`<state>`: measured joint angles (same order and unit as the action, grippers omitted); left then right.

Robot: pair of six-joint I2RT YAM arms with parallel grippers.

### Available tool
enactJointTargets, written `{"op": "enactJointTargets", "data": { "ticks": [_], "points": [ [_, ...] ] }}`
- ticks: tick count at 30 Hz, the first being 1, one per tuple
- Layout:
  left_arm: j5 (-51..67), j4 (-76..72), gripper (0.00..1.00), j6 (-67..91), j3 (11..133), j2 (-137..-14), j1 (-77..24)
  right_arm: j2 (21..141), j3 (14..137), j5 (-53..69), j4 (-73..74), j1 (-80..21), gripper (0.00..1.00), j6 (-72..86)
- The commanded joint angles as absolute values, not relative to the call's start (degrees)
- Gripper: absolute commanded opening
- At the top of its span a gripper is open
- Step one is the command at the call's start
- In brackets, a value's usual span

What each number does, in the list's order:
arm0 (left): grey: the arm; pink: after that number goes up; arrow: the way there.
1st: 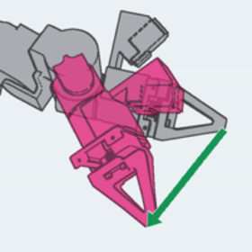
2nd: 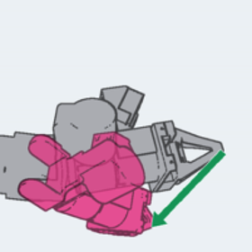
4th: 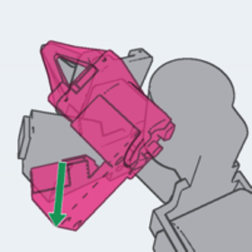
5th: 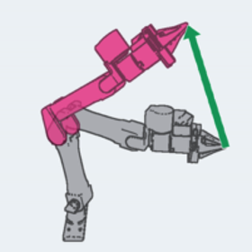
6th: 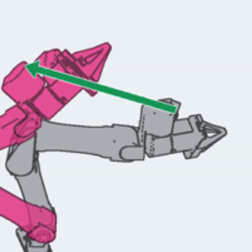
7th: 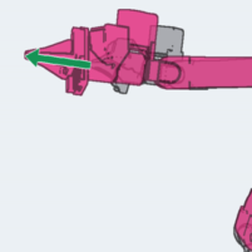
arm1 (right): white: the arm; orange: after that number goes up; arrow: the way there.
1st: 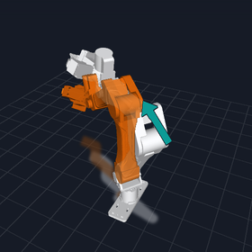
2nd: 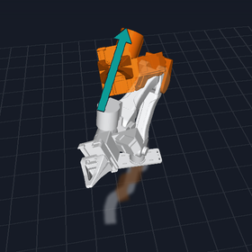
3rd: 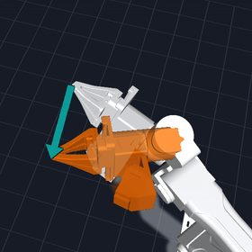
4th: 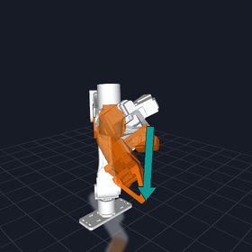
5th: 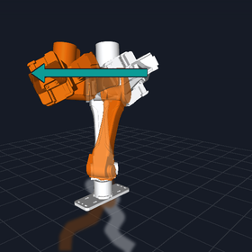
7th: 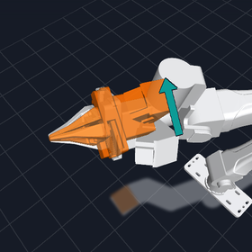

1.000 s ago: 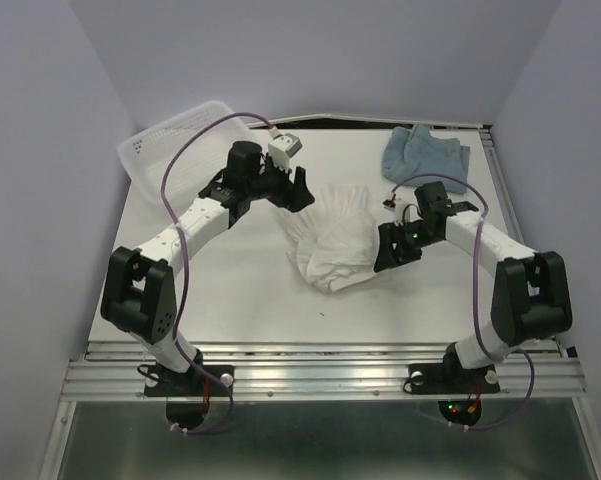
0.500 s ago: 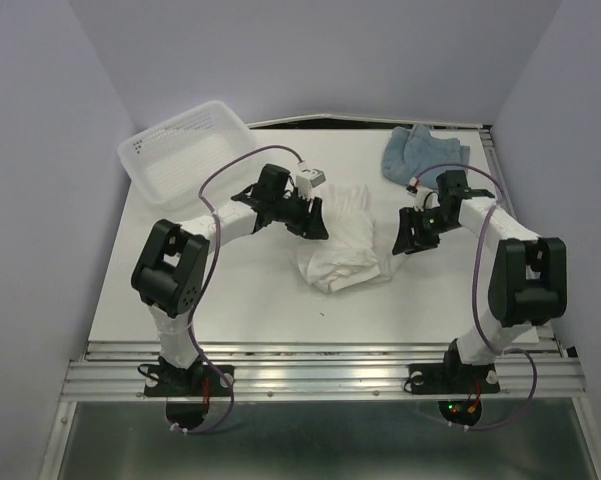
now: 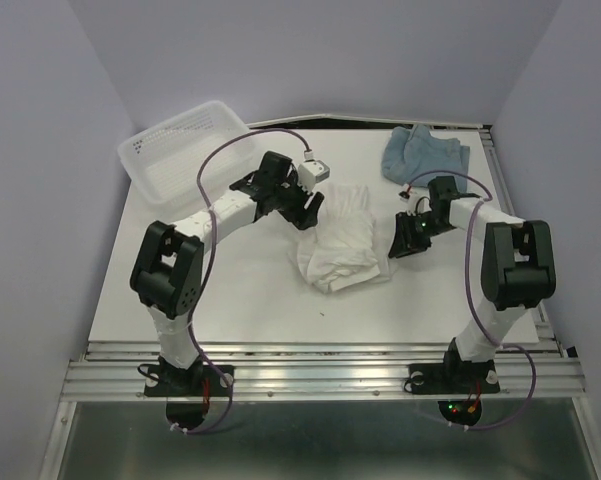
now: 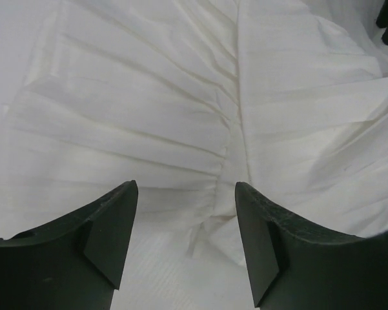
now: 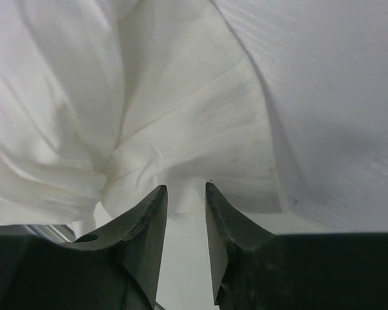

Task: Fold and stack the skirts
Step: Fold the skirt

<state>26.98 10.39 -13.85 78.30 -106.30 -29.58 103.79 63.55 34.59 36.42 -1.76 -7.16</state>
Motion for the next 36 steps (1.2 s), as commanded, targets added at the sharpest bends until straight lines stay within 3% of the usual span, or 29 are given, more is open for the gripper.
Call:
{"op": "enactJointTargets", "data": {
  "ticks": [1, 4, 10, 16, 22, 29, 36],
  "points": [
    [18.1, 10.3, 0.75, -30.0, 75.4, -93.4, -31.8, 94.1, 65.4, 35.9, 36.7, -2.4, 0.39, -10.8],
    [14.8, 7.9, 0.85, -37.2, 68.7, -86.3, -35.1, 92.5, 70.4, 37.3, 37.3, -2.4, 0.43, -10.9],
    [3.7, -3.9, 0.87, -44.1, 55.3, -78.3, -47.1, 96.8, 78.8, 44.9, 33.1, -7.7, 0.46, -8.8],
    [-4.9, -11.9, 0.87, -43.0, 49.1, -81.0, -58.9, 105.0, 81.2, 52.0, 26.5, -13.4, 0.46, -4.7],
    [-13.5, -21.8, 0.86, -45.6, 42.0, -85.8, -67.9, 114.1, 78.7, 51.6, 23.2, -16.7, 0.43, -5.4],
    [-21.3, -25.4, 0.80, -45.3, 44.3, -96.2, -70.1, 123.3, 79.9, 49.7, 22.5, -16.7, 0.40, -4.6],
    [-26.1, -28.7, 0.65, -46.8, 45.7, -102.7, -70.3, 123.8, 80.1, 49.4, 22.7, -16.7, 0.40, -4.9]
  ]
}}
